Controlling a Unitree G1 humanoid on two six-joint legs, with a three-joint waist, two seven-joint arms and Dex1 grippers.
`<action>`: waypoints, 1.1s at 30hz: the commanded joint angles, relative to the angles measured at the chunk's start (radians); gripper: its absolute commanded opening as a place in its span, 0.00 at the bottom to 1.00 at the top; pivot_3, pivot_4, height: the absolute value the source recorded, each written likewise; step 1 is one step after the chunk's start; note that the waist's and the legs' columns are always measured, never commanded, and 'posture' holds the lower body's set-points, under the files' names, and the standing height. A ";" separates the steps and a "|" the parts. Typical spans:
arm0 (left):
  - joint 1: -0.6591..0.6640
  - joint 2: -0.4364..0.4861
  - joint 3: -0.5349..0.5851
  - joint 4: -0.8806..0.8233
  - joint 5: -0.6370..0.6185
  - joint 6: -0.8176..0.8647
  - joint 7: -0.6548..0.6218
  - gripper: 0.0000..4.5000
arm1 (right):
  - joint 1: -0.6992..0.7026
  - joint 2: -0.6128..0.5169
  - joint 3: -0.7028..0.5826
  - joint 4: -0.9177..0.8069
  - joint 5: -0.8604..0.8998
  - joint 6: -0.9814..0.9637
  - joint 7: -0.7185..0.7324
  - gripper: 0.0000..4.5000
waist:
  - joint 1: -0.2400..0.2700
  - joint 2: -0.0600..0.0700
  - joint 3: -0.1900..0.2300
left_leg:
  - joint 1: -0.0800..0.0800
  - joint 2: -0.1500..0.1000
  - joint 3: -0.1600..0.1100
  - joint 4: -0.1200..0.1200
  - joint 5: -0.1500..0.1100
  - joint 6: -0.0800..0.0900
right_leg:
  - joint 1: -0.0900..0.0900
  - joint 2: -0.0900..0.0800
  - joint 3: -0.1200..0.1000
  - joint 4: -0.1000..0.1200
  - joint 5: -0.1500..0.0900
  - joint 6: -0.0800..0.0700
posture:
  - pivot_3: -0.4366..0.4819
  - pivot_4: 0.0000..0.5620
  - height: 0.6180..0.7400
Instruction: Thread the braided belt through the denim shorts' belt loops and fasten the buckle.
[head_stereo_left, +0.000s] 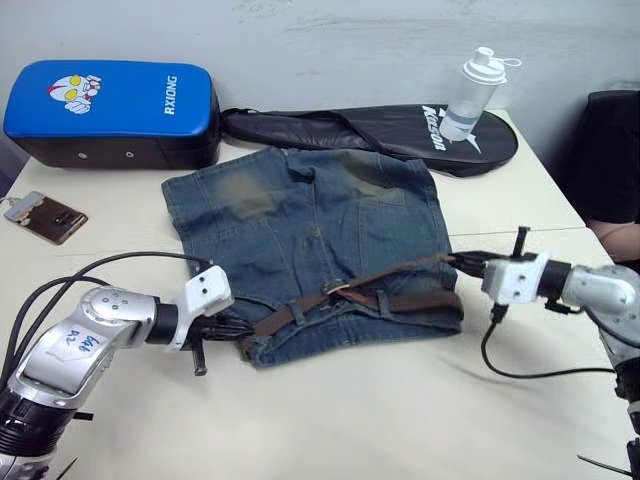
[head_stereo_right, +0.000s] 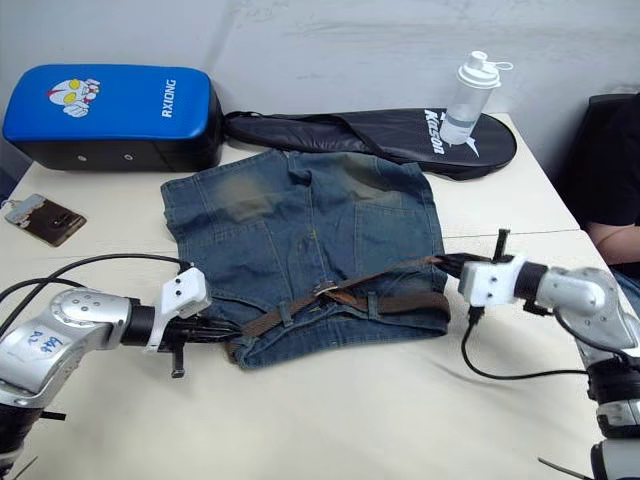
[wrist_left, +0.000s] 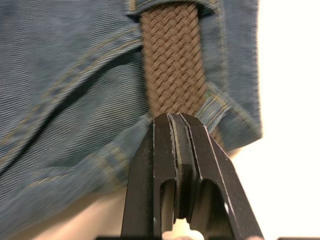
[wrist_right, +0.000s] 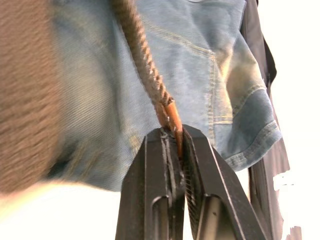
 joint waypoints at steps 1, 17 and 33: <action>0.033 0.016 -0.031 0.039 0.053 -0.009 0.008 0.00 | 0.001 -0.076 -0.039 0.168 -0.174 -0.160 -0.197 0.00 | 0.001 0.000 0.000 | 0.000 0.000 0.000 0.000 0.000 0.000 | 0.000 0.000 0.000 0.000 0.000 0.000 | 0.48 0.27 1.00; 0.114 0.002 -0.021 -0.005 0.051 -0.020 0.042 0.00 | -0.121 -0.087 0.109 0.338 -0.405 -0.339 -0.518 0.00 | -0.002 0.001 0.000 | 0.014 -0.001 0.003 -0.001 -0.002 -0.003 | 0.011 0.000 0.006 0.000 -0.003 0.003 | 0.48 0.27 1.00; 0.095 -0.042 0.241 0.039 -0.142 -0.059 -0.020 0.00 | -0.077 -0.168 0.067 0.225 0.028 -0.310 -0.323 0.99 | -0.008 0.001 0.001 | 0.015 0.000 0.002 -0.002 -0.003 -0.003 | 0.012 0.000 0.005 0.000 -0.003 0.003 | 0.48 0.27 1.00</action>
